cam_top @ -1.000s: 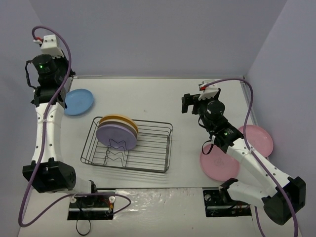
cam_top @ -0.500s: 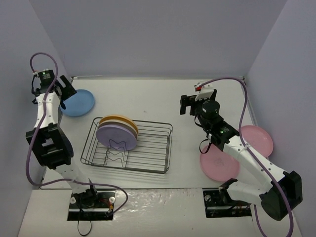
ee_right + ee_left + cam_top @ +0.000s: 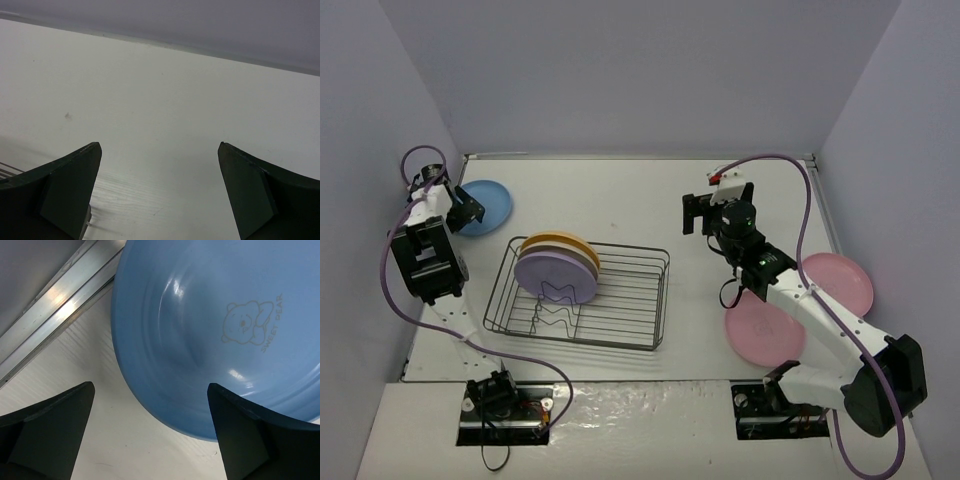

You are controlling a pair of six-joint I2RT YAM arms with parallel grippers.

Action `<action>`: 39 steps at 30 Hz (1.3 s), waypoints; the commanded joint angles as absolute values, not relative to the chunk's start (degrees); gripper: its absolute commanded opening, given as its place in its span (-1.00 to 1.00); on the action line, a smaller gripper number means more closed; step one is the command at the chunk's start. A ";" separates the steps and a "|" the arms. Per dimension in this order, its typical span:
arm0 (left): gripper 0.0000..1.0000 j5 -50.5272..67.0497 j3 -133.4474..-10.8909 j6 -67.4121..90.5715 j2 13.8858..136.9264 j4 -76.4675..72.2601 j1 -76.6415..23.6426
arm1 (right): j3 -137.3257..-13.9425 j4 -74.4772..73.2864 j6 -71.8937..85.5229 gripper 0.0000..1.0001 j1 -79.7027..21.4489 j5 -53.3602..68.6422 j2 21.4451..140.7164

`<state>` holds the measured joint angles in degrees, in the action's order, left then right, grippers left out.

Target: Load the plates into the dish rack

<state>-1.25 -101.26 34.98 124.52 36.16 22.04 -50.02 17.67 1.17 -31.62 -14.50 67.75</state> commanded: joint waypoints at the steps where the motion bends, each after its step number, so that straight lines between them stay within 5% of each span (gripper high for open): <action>1: 0.82 -4.22 -103.57 42.32 123.83 34.85 22.68 | -51.99 20.21 0.57 1.00 -32.17 -16.00 67.68; 16: 0.09 -4.95 -98.17 51.06 125.23 27.88 22.61 | -51.27 19.69 0.53 1.00 -32.11 -15.29 66.03; 23: -0.41 -1.73 -98.71 50.17 126.90 25.81 22.48 | -50.11 20.22 0.59 1.00 -32.17 -15.47 64.76; 28: -1.00 -1.07 -98.44 48.85 126.61 25.45 22.15 | -48.65 20.72 0.44 1.00 -32.15 -16.39 63.61; 39: -1.00 -0.19 -96.64 42.20 112.88 17.02 19.49 | -48.62 20.78 -1.86 1.00 -32.17 -17.31 64.72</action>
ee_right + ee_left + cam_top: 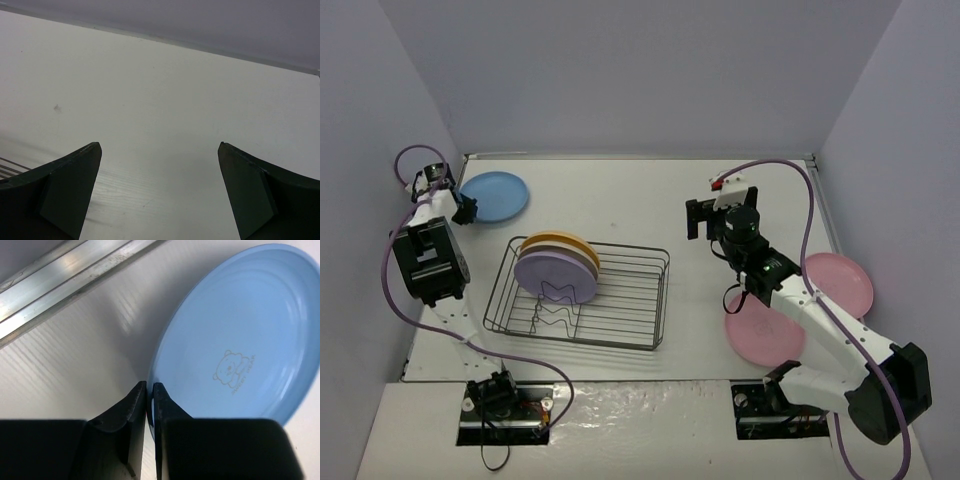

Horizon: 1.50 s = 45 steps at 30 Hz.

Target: Load the plates into the dish rack

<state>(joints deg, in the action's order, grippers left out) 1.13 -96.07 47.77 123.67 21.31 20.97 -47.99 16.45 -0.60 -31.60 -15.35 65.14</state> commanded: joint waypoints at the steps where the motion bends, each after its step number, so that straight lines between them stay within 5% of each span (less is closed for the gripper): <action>1: -1.00 -0.23 -96.53 41.39 111.26 15.84 19.15 | -48.65 20.63 -1.90 1.00 -32.17 -17.31 64.84; 11: -1.00 -4.27 -97.45 24.20 96.82 5.19 11.46 | -48.73 20.24 -1.38 1.00 -32.11 -17.11 64.28; 24: -1.00 20.69 -77.93 -12.40 65.38 -18.95 -2.37 | -47.61 21.25 -0.65 1.00 -32.17 -16.05 63.63; 45: -1.00 38.02 -62.90 -36.92 44.25 15.09 -9.49 | -46.94 23.20 -2.99 1.00 -32.26 -1.59 54.91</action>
